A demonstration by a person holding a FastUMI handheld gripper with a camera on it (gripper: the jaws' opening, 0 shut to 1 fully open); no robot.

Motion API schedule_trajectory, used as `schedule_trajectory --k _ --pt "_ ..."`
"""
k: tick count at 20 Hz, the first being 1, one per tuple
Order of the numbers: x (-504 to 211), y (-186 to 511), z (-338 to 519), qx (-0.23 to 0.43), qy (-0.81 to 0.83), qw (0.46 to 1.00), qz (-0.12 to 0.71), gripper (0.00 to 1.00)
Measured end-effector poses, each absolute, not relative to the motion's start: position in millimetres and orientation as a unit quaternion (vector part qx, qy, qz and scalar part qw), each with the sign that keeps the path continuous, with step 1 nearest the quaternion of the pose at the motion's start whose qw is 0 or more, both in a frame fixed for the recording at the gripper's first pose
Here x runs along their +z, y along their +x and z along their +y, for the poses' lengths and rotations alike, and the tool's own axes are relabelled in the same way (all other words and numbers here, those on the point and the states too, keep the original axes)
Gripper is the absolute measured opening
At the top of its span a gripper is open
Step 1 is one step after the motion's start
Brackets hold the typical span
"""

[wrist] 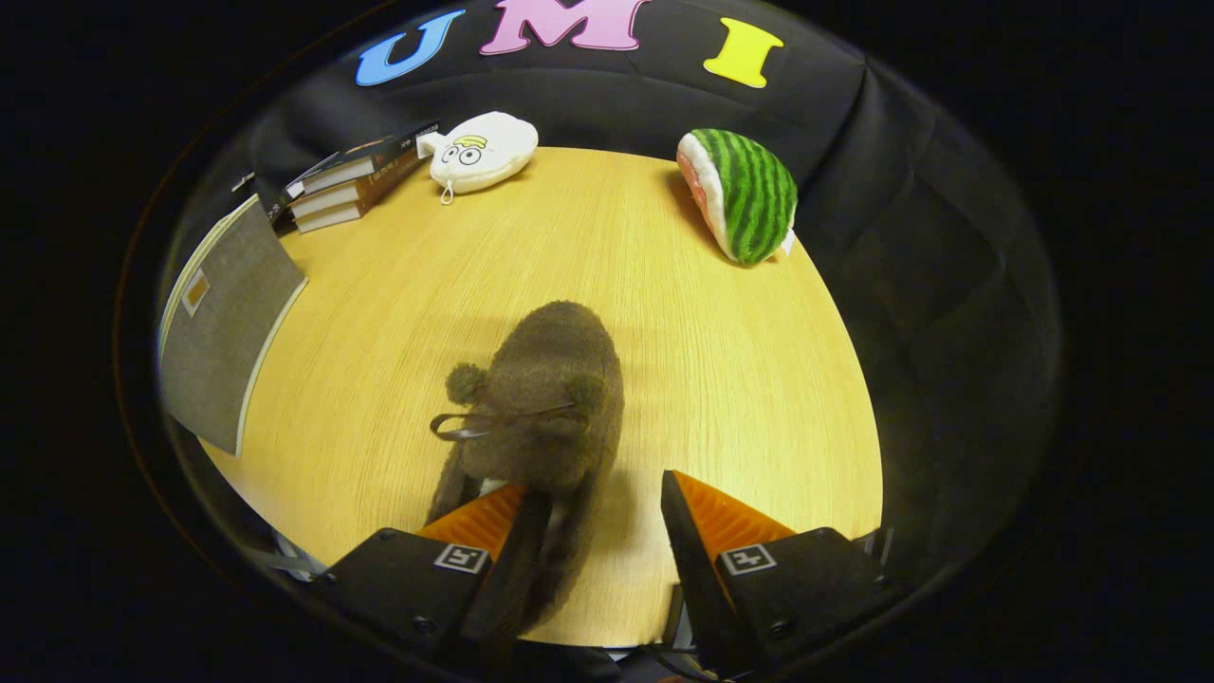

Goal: Open the storage box then place both shoes into the box .Put the left shoe in first, then the right shoe, with the right side of both shoes facing outward in a uniform manner.

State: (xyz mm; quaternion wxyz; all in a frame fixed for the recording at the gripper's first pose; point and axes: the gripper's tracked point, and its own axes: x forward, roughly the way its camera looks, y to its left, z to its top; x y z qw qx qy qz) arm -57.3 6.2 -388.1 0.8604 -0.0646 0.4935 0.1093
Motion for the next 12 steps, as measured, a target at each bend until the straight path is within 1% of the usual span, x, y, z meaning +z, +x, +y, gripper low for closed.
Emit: schedule_trajectory --k 1,2,3,4,6,7,8,12 --pt "-394 -54 8 0.101 -0.055 0.859 0.499 0.59" --pt "-399 -51 14 0.099 -0.04 0.857 0.505 0.49" --pt "-398 -48 17 0.092 -0.033 0.859 0.503 0.41" --pt "-400 -41 14 0.078 -0.035 0.864 0.496 0.3" --pt "-395 -42 13 0.062 -0.025 0.864 0.499 0.12" --pt "-392 -43 15 0.057 -0.012 0.862 0.503 0.08" --pt "-384 -46 18 0.052 0.005 0.862 0.505 0.07" --pt "-334 -49 29 0.049 0.028 0.869 0.491 0.07"
